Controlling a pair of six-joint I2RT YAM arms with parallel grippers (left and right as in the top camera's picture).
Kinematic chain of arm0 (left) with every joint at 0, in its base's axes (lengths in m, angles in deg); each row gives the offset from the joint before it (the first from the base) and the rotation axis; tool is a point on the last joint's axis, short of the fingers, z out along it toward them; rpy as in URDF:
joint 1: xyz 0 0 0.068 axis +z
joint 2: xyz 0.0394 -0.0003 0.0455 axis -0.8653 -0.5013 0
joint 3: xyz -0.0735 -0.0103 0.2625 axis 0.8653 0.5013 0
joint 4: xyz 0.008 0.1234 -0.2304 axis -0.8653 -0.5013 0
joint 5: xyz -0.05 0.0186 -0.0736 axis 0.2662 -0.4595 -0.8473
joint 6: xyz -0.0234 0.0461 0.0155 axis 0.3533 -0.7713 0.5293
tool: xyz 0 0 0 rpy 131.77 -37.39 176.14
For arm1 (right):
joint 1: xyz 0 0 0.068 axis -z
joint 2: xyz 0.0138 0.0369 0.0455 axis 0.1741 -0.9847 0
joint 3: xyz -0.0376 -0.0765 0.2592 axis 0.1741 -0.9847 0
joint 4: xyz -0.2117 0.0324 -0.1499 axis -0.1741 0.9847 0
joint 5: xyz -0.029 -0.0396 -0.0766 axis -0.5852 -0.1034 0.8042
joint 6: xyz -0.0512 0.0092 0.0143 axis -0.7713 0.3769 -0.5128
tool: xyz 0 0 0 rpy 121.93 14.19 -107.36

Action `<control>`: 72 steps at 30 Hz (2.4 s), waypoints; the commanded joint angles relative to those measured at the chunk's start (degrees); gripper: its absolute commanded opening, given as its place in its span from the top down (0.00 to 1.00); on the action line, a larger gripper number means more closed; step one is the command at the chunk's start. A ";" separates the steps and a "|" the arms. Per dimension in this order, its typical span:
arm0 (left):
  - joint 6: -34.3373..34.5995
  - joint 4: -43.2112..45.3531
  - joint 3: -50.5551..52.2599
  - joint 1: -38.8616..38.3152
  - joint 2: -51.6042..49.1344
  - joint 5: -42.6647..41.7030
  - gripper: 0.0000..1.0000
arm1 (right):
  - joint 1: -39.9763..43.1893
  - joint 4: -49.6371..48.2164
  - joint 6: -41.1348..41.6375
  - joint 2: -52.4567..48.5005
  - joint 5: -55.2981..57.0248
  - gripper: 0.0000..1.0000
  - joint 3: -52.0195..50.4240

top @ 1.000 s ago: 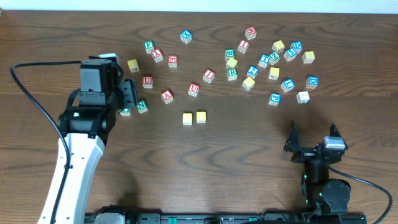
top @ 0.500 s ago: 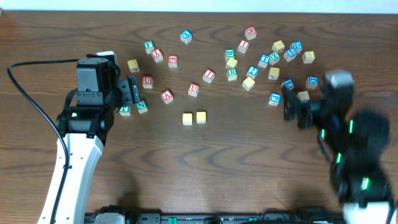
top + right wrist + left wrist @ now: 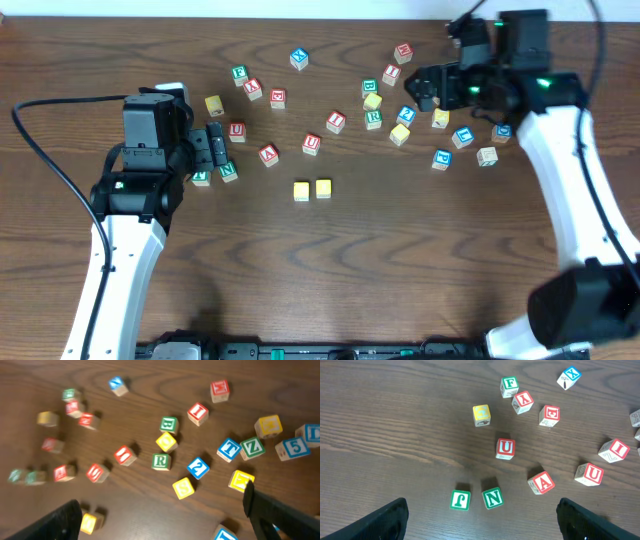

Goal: Spell out CORL
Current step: 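Reach the right gripper forward toward the far blocks, then lower the right gripper and grasp the green R block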

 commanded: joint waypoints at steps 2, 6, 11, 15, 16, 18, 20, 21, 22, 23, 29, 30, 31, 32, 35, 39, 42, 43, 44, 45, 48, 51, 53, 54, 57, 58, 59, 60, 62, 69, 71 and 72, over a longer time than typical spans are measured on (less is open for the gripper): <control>-0.13 -0.02 -0.20 0.17 0.37 -0.11 0.07 | -8.22 6.80 7.56 -7.17 19.26 0.01 10.27; -0.13 -0.07 -0.17 0.17 0.37 -0.11 0.07 | -13.18 10.69 13.86 -13.51 26.27 0.02 16.04; -0.13 -0.07 -0.17 0.17 0.37 -0.11 0.07 | -14.45 11.13 20.55 -17.59 26.34 0.03 16.39; -0.13 -0.09 -0.17 0.17 0.37 -0.11 0.07 | -14.64 11.02 20.68 -21.22 25.88 0.02 16.37; -0.13 -0.15 -0.17 0.17 0.37 -0.11 0.06 | -14.67 10.91 20.63 -21.62 25.73 0.04 16.37; -0.13 -0.28 -0.17 0.17 0.37 -0.11 0.07 | -14.88 10.80 20.24 -23.10 25.70 0.04 16.37; -0.13 -0.31 -0.17 0.17 0.37 -0.11 0.07 | -15.13 10.78 19.96 -24.20 25.73 0.04 16.37; -0.13 -0.31 -0.17 0.17 0.37 -0.11 0.07 | -15.28 10.62 19.65 -24.63 25.66 0.04 16.37; -0.13 -0.31 -0.17 0.17 0.37 -0.11 0.07 | -15.52 10.43 19.50 -24.87 25.66 0.04 16.37; -0.13 -0.31 -0.17 0.17 0.37 -0.11 0.07 | -15.82 10.08 18.88 -25.31 25.57 0.04 16.37; -0.13 -0.50 -0.13 0.17 0.35 -0.11 0.07 | -17.38 8.50 17.33 -27.10 25.29 0.06 16.37; -0.13 -0.61 -0.09 0.17 0.35 -0.11 0.07 | -17.46 8.46 17.16 -27.15 25.29 0.07 16.37; -0.15 -0.70 -0.09 0.17 0.35 -0.11 0.07 | -17.51 8.39 17.09 -27.41 25.29 0.08 16.37; -0.15 -0.83 -0.09 0.17 0.35 -0.11 0.07 | -17.62 8.22 16.44 -27.58 25.29 0.09 16.37; -0.15 -0.94 -0.07 0.17 0.35 -0.11 0.07 | -17.70 7.32 16.13 -28.41 25.55 0.12 16.37; -0.15 -1.20 -0.07 0.17 0.35 -0.11 0.07 | -17.66 5.75 15.93 -29.92 25.53 0.13 16.37; -0.15 -1.33 -0.07 0.17 0.35 -0.11 0.07 | -17.73 4.22 13.42 -31.82 25.90 0.12 16.37; -0.15 -1.36 -0.07 0.17 0.35 -0.09 0.07 | -17.77 4.00 13.53 -32.30 26.62 0.12 16.37; -0.15 -1.36 -0.07 0.17 0.35 -0.09 0.07 | -17.77 3.67 13.51 -33.00 27.30 0.12 16.37; -0.17 -1.36 -0.07 0.17 0.35 -0.07 0.07 | -17.75 3.45 13.53 -33.46 27.74 0.12 16.37; -0.15 -1.81 -0.07 0.17 0.35 -0.07 0.07 | -17.68 2.01 13.53 -35.76 28.13 0.14 16.37; -0.17 -1.99 -0.04 0.17 0.35 -0.07 0.07 | -17.55 0.44 13.53 -35.87 28.13 0.17 16.37; -0.15 -1.99 -0.04 0.17 0.35 -0.07 0.07 | -17.55 -0.13 13.57 -35.89 28.11 0.20 16.37; -0.17 -1.99 -0.02 0.17 0.35 -0.07 0.07 | -17.53 -0.33 13.57 -35.89 28.13 0.21 16.37; -0.15 -1.99 -0.02 0.17 0.35 -0.07 0.07 | -17.49 -0.96 13.57 -35.89 28.11 0.22 16.37; -0.17 -1.99 -0.02 0.17 0.35 -0.07 0.07 | -17.49 -1.20 13.60 -35.89 28.13 0.23 16.37; -0.17 -1.99 -0.02 0.17 0.35 -0.04 0.07 | -17.49 -1.33 13.62 -35.89 28.13 0.24 16.37; -0.17 -1.99 -0.02 0.17 0.35 -0.04 0.07 | -17.49 -1.38 13.64 -35.89 28.11 0.25 16.37; -0.17 -2.03 -0.02 0.17 0.35 -0.02 0.07 | -17.49 -1.64 13.92 -35.89 28.13 0.28 16.37; -0.17 -2.19 -0.02 0.17 0.20 0.57 0.06 | -16.83 -1.62 14.69 -35.89 28.33 0.45 16.37; -0.17 -2.21 -0.02 0.17 0.07 0.57 0.07 | -16.52 -1.31 14.91 -35.89 28.30 0.49 16.37; -0.15 -2.21 -0.02 0.17 -0.07 0.57 0.07 | -16.46 -1.14 14.91 -35.89 28.33 0.50 16.37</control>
